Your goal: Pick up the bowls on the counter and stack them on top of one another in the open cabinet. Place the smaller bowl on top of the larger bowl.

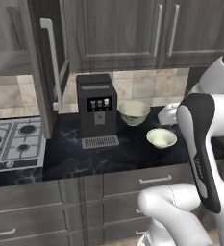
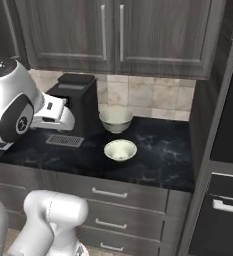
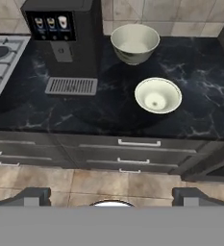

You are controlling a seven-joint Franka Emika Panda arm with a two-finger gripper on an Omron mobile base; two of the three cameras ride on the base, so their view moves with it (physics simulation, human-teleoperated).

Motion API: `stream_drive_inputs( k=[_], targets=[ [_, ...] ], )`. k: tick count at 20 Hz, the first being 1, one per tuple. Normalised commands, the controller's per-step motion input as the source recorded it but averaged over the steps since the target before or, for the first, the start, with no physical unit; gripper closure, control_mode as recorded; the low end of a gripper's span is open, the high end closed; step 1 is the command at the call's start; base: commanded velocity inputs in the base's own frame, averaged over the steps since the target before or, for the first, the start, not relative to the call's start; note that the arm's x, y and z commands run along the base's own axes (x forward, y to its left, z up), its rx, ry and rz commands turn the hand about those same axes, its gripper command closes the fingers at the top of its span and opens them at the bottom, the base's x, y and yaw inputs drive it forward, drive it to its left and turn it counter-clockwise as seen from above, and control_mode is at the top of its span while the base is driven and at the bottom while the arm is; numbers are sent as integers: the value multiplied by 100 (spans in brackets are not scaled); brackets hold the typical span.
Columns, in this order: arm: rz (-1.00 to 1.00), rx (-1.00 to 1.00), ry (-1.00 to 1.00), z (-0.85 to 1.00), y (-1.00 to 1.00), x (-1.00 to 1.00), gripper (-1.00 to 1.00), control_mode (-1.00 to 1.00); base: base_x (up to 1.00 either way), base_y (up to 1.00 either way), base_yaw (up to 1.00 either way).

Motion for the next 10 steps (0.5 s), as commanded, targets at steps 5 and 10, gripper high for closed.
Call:
stream_drive_inputs(
  k=[5, 10],
  targets=[
    [0, 0, 0, 0, 0, 0, -100, 100, 42, -34, -2],
    [0, 0, 0, 0, 0, 0, -100, 100, 35, -40, -2]
  ],
)
